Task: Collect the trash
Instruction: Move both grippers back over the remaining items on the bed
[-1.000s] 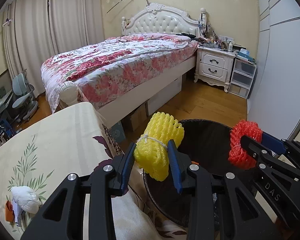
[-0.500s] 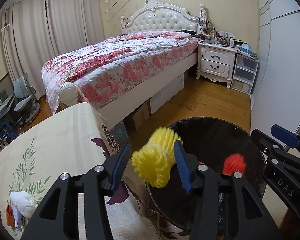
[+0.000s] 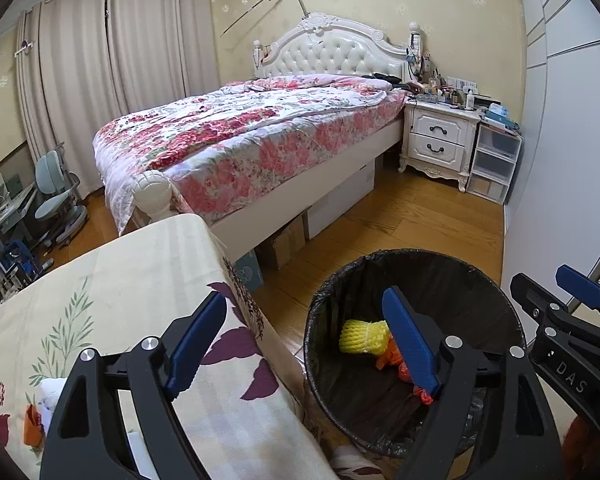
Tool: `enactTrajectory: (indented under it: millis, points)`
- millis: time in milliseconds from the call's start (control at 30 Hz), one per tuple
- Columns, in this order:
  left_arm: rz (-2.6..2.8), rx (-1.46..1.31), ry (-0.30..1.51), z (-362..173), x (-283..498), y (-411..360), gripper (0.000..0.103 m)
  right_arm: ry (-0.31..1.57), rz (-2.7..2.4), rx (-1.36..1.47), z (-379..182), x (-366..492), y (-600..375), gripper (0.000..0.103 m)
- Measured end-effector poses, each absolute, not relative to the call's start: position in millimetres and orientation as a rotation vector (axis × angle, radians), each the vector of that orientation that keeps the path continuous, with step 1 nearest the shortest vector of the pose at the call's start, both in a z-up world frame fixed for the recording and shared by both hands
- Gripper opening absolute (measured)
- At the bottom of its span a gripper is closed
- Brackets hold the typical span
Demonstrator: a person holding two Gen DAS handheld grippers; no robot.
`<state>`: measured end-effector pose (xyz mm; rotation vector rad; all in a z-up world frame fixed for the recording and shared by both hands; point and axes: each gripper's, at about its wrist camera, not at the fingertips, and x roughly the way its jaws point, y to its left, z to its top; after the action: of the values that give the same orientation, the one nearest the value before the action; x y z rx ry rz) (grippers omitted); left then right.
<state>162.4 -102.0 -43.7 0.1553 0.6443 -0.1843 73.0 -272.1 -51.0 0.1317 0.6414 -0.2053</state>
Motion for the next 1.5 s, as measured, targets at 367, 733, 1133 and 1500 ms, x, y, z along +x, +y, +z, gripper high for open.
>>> enactTrajectory:
  millis: [367, 733, 1133, 1500]
  points:
    - [-0.133, 0.131, 0.664, -30, 133, -67, 0.082, 0.672, -0.158, 0.176, -47, 50, -257, 0.072]
    - [-0.052, 0.103, 0.691, -30, 83, -12, 0.083, 0.681, -0.076, 0.158, -45, 5, -220, 0.072]
    - [0.068, 0.062, 0.695, -30, 26, 64, 0.083, 0.697, 0.073, 0.071, -42, -33, -159, 0.072]
    - [0.206, -0.002, 0.724, -42, -14, 141, 0.083, 0.71, 0.238, -0.032, -39, -54, -82, 0.072]
